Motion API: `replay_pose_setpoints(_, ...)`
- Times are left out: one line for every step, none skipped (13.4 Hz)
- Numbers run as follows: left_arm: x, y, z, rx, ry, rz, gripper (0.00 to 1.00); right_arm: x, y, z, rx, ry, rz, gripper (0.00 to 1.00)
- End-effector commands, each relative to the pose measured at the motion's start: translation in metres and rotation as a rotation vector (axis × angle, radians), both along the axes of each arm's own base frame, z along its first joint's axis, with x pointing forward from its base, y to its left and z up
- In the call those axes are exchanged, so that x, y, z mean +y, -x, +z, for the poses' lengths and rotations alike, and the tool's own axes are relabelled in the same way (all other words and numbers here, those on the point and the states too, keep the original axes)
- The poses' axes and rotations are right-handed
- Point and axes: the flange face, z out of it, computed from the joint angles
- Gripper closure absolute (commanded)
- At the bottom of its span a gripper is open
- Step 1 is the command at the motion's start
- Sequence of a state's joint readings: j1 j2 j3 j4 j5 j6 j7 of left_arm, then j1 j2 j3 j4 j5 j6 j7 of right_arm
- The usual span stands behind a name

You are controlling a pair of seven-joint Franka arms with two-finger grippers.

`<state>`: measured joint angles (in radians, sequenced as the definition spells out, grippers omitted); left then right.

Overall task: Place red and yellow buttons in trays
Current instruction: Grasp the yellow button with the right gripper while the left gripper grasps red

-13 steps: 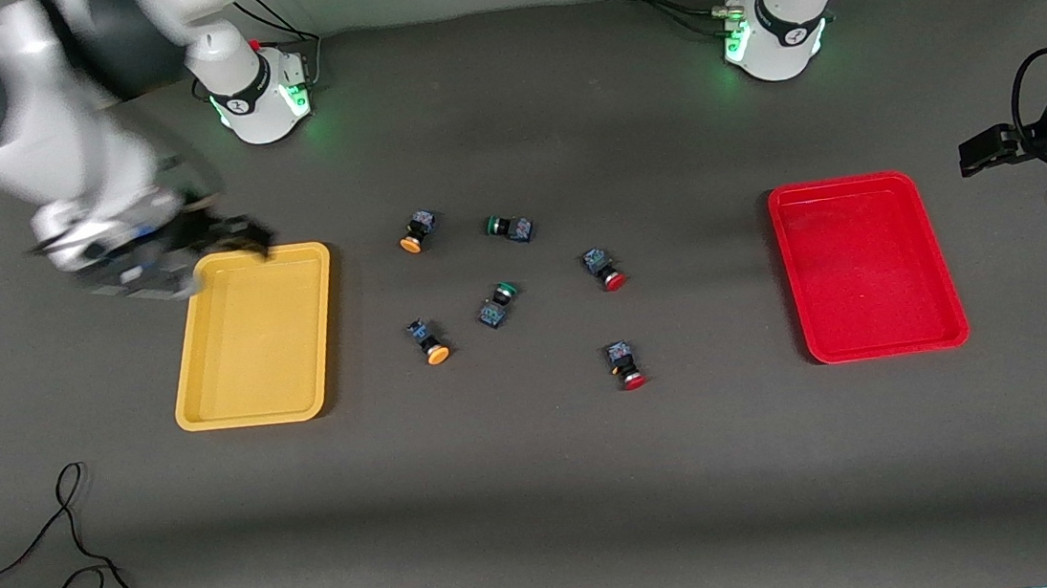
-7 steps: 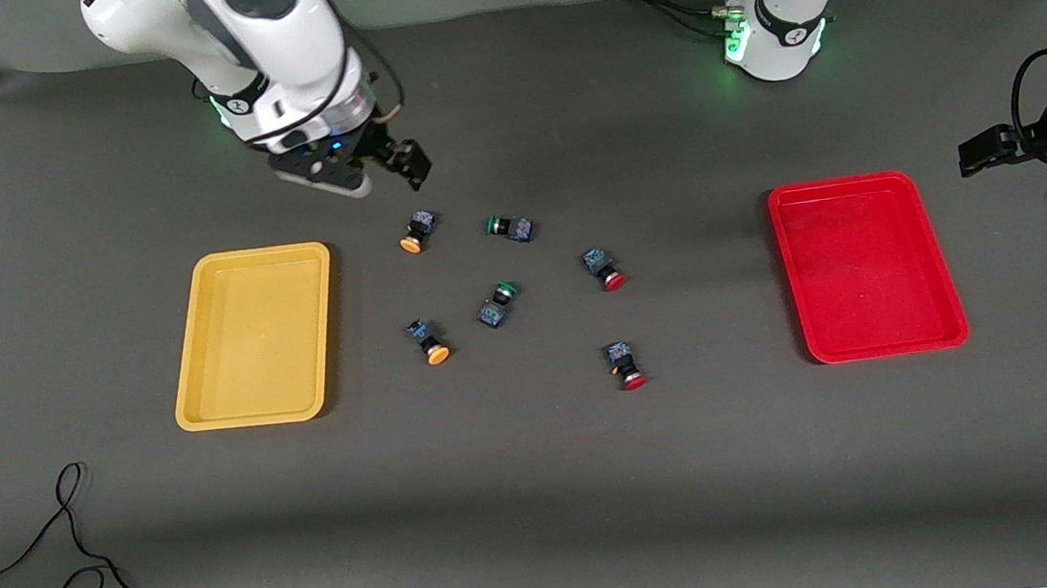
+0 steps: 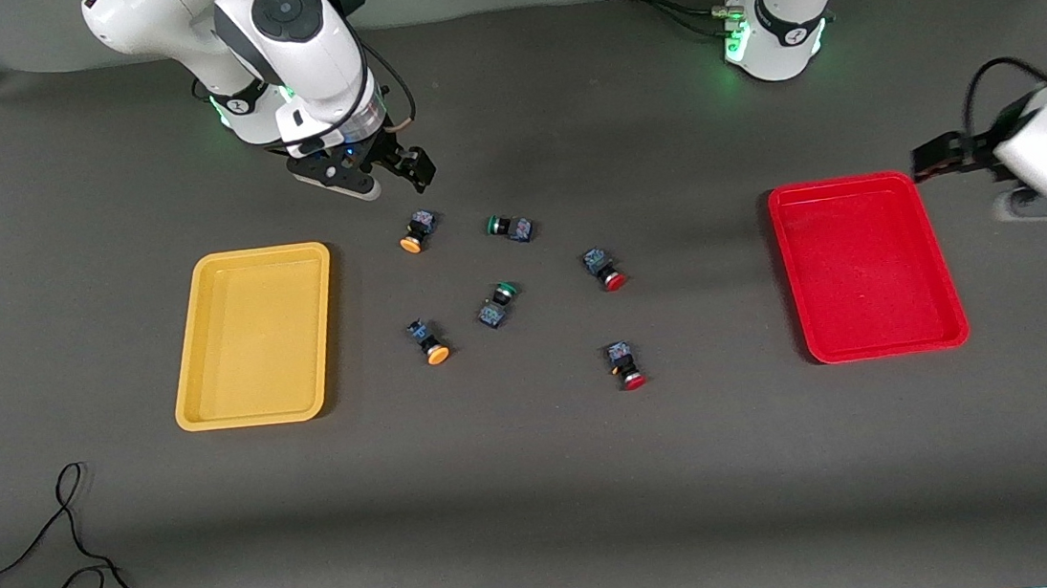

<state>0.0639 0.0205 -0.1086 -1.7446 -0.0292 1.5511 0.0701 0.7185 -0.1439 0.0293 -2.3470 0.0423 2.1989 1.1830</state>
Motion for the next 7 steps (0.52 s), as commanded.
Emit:
replay_pose_setpoints(-0.048, -0.012, -0.020, 0.001, 0.005, 0.025, 0.00, -0.011, 0.014, -0.043, -0.017, -0.019, -0.024, 0.00)
replay_pose_setpoints(-0.069, -0.014, -0.030, 0.011, -0.003, 0.050, 0.00, -0.013, 0.015, -0.062, -0.011, -0.012, -0.025, 0.00)
replay_pose_setpoints(-0.097, -0.018, -0.043, 0.005, -0.018, 0.090, 0.00, -0.014, 0.016, -0.079, -0.009, -0.009, -0.027, 0.00)
replay_pose_setpoints(-0.129, -0.019, -0.060, 0.004, -0.033, 0.121, 0.00, -0.016, 0.017, -0.097, -0.011, -0.009, -0.030, 0.00)
replay_pose_setpoints(-0.150, -0.020, -0.073, 0.003, -0.037, 0.144, 0.00, -0.015, 0.016, -0.119, -0.004, -0.001, -0.031, 0.00)
replay_pose_setpoints(-0.165, -0.024, -0.087, 0.006, -0.010, 0.150, 0.00, -0.014, 0.014, -0.142, 0.001, 0.005, -0.032, 0.00)
replay_pose_setpoints(-0.184, -0.024, -0.101, 0.016, 0.026, 0.152, 0.00, -0.014, 0.013, -0.162, -0.002, 0.004, -0.037, 0.00)
